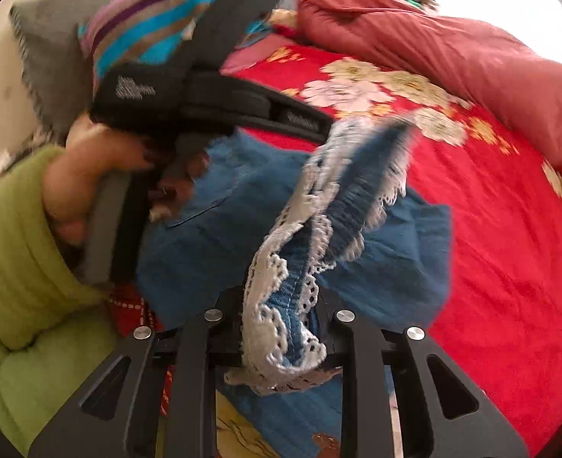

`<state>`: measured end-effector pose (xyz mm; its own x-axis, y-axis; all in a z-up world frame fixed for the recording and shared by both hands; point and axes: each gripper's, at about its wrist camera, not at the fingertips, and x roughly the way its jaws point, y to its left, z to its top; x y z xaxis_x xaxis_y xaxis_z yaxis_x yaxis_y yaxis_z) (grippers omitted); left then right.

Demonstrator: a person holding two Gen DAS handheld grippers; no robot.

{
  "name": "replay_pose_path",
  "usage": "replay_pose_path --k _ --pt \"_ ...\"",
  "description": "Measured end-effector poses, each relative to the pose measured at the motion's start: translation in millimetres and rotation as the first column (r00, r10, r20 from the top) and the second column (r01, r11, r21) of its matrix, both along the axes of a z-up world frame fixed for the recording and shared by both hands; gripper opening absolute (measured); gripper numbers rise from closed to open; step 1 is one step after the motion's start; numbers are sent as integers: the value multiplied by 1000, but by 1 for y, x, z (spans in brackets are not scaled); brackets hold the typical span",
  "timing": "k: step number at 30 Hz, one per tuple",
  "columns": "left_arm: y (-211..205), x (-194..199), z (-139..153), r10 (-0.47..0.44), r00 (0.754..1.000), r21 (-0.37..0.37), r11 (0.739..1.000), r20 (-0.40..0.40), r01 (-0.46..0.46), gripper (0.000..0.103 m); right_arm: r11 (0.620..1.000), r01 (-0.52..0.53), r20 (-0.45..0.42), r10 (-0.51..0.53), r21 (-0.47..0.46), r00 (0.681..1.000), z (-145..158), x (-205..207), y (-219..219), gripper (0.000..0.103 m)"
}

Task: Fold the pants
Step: 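Grasp the lace hem with the right gripper and lift it toward the left gripper, then lay the lace hem onto the pants and open the right gripper while the left gripper holds the denim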

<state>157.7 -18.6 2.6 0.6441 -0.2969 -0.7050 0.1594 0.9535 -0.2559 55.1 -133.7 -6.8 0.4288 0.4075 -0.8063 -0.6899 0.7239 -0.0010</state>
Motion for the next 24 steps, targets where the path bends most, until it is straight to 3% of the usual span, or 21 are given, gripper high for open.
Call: replay_pose_path --k 3,5,7,9,13,17,20,24 --pt "36 -14 4 116 993 -17 993 3 -116 5 997 -44 8 45 -56 999 -10 -4 27 24" --pt "53 -20 3 153 988 -54 987 -7 -153 5 995 -69 2 69 -65 998 -16 -8 39 35" --pt "64 -24 0 163 986 -96 982 -21 -165 5 992 -120 -15 119 -40 993 -16 -17 50 56" --pt "69 -27 -3 161 986 -114 980 -32 -164 8 983 -184 -26 185 8 982 -9 -27 53 58" --pt "63 -28 -11 118 991 -184 975 -66 -128 14 975 -202 -24 205 88 979 19 -28 33 60" --pt "55 -28 -17 60 994 -258 963 -89 -81 14 988 -90 75 81 123 994 47 -6 -8 63" --pt "46 -21 -24 20 991 -301 952 -133 -59 15 990 80 68 -89 115 994 43 40 -39 64" --pt "28 -3 -40 -6 977 -268 962 -214 -53 33 978 195 23 -197 72 980 20 92 -56 64"
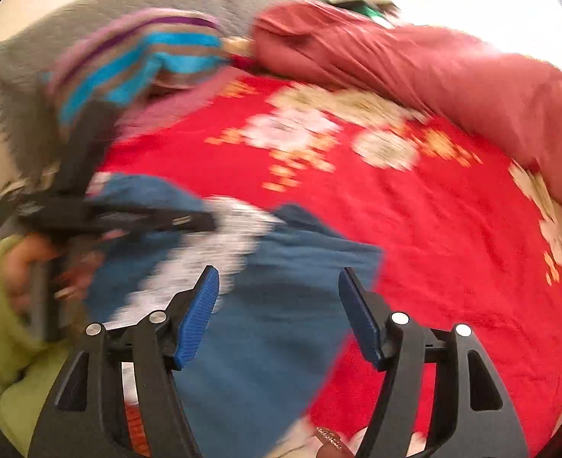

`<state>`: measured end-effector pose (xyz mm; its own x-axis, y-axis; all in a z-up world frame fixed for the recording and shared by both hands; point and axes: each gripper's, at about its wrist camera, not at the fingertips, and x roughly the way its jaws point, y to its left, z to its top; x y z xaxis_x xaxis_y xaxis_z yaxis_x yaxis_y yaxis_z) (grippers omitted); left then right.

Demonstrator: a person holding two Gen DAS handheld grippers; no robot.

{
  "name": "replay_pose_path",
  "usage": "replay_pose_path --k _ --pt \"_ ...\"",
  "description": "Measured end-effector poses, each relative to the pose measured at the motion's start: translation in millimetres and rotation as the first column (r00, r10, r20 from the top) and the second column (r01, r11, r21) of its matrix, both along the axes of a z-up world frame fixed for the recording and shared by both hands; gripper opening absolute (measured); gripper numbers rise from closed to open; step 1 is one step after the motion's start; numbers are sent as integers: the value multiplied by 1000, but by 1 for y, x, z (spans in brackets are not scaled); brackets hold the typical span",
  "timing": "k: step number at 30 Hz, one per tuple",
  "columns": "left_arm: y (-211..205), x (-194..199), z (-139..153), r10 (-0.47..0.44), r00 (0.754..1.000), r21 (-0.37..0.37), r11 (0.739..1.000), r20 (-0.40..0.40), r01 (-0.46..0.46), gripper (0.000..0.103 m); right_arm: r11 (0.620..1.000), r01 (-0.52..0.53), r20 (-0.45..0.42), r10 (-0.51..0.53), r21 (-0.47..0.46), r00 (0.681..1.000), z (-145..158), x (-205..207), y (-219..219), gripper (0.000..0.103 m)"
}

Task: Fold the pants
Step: 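Lay the lace hem onto the pants and open the right gripper while the left gripper holds the denim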

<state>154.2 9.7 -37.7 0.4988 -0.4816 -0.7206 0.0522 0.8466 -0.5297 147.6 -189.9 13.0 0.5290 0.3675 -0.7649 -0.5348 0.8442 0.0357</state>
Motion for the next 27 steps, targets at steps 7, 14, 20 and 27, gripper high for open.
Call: replay_pose_path --k 7,14,20,27 --pt "-26 16 -1 -28 999 72 997 -19 29 8 999 8 -30 -9 -49 1000 -31 33 2 64" --pt "-26 8 29 -49 994 244 970 96 25 8 995 -45 6 46 -91 999 -40 30 14 64" --pt "-16 15 1 -26 999 199 980 36 18 17 989 -24 -14 22 -149 1000 -59 35 16 62" --pt "-3 -12 27 3 997 209 978 79 -19 31 999 -23 10 23 -33 1000 -27 9 0 64"
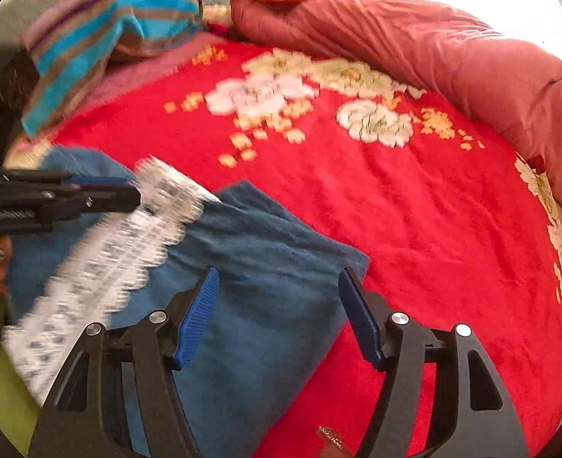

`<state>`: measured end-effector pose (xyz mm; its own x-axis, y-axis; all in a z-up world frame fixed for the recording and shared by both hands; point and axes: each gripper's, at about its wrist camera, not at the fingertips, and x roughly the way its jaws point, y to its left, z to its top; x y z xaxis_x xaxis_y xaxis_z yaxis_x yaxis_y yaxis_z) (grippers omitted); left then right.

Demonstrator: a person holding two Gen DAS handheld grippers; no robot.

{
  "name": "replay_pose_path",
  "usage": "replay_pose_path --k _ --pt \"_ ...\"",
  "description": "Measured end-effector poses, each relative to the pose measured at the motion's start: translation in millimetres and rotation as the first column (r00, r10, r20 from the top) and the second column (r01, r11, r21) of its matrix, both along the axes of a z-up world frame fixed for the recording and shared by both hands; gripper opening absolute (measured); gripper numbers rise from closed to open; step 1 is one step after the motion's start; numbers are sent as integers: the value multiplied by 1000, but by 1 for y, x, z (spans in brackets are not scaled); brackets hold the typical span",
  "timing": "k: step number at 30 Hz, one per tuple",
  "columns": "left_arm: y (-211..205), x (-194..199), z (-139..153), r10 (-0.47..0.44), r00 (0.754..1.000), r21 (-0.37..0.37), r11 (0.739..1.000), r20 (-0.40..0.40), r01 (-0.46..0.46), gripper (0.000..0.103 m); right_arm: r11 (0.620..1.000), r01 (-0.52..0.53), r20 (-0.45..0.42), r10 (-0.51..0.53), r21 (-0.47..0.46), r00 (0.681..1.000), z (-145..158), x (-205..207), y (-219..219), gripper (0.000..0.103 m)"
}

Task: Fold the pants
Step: 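Lay the lace hem onto the pants and open the right gripper while the left gripper holds the denim, then move both grippers open toward the elastic waistband of the folded pants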

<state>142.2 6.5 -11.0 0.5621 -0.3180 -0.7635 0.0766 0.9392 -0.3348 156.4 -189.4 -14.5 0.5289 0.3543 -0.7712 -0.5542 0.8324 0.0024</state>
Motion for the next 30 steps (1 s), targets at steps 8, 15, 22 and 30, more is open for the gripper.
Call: replay_pose_path --k 8,15,22,30 --pt "15 -60 12 6 1000 -45 999 -5 -6 33 994 -90 1 90 58 996 28 -59 -9 64" --pt "3 -105 2 -40 997 -126 992 -68 31 33 983 -175 -35 177 52 984 20 -101 -1 63" --pt "-14 -104 -21 -8 987 -113 994 -160 -11 38 985 -165 -92 169 51 981 -1 -109 -3 63" --pt "-14 -118 -7 -12 994 -72 997 -104 4 6 987 -155 -80 158 49 984 0 -115 -5 63"
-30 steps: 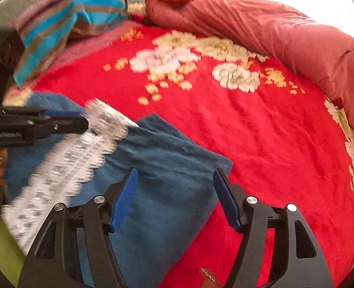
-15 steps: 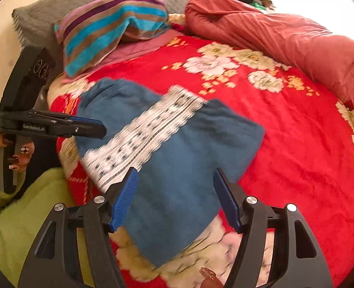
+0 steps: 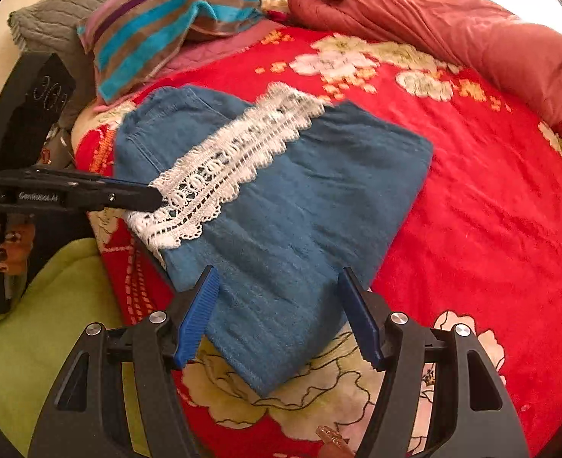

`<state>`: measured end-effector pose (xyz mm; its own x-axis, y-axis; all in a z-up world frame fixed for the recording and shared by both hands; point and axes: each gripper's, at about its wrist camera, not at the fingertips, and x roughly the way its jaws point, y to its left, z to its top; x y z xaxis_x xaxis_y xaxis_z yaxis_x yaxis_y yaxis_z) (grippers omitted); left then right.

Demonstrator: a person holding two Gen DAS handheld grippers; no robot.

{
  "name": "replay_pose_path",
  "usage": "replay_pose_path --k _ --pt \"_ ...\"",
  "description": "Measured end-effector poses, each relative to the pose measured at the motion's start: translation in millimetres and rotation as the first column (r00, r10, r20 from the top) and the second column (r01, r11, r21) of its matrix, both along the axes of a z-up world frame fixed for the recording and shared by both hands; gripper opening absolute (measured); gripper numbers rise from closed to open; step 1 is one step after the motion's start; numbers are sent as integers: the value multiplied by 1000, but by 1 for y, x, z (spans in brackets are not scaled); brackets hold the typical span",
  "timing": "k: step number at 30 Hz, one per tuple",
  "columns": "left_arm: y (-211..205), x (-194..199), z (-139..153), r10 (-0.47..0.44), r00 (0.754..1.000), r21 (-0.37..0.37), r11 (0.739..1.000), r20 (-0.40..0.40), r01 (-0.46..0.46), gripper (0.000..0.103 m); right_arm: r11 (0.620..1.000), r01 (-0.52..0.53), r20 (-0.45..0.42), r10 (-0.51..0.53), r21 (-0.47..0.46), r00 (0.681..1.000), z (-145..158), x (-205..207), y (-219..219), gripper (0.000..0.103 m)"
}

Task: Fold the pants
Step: 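Move both grippers open toward the elastic waistband of the folded pants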

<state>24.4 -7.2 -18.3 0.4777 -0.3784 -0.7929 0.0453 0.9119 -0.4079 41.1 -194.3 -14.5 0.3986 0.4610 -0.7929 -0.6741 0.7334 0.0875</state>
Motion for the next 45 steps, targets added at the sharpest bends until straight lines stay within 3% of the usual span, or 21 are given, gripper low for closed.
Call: replay_pose_path --k 5,10,18,32,34,43,45 --pt "-3 -9 -2 -10 1000 88 996 3 9 9 999 -43 43 43 3 998 8 -6 14 63" --pt "-9 -11 -6 -26 1000 174 984 6 25 19 995 -9 6 10 -104 1000 -18 0 16 62" --pt "-13 -10 -8 -34 999 191 981 9 32 22 995 23 -18 -25 -93 1000 -24 -1 10 62" --pt "-18 -22 10 -29 998 233 972 64 14 22 999 38 10 -38 -28 999 7 -5 0 64" --pt "-16 -25 14 -25 997 234 972 74 7 24 999 42 21 -42 -22 999 12 -4 0 73" --pt "-2 -39 25 18 994 218 975 110 -42 29 999 29 89 -26 -29 996 33 -9 12 75" --pt "3 -41 28 33 992 212 976 120 -58 35 999 22 107 -18 -34 994 37 -9 15 79"
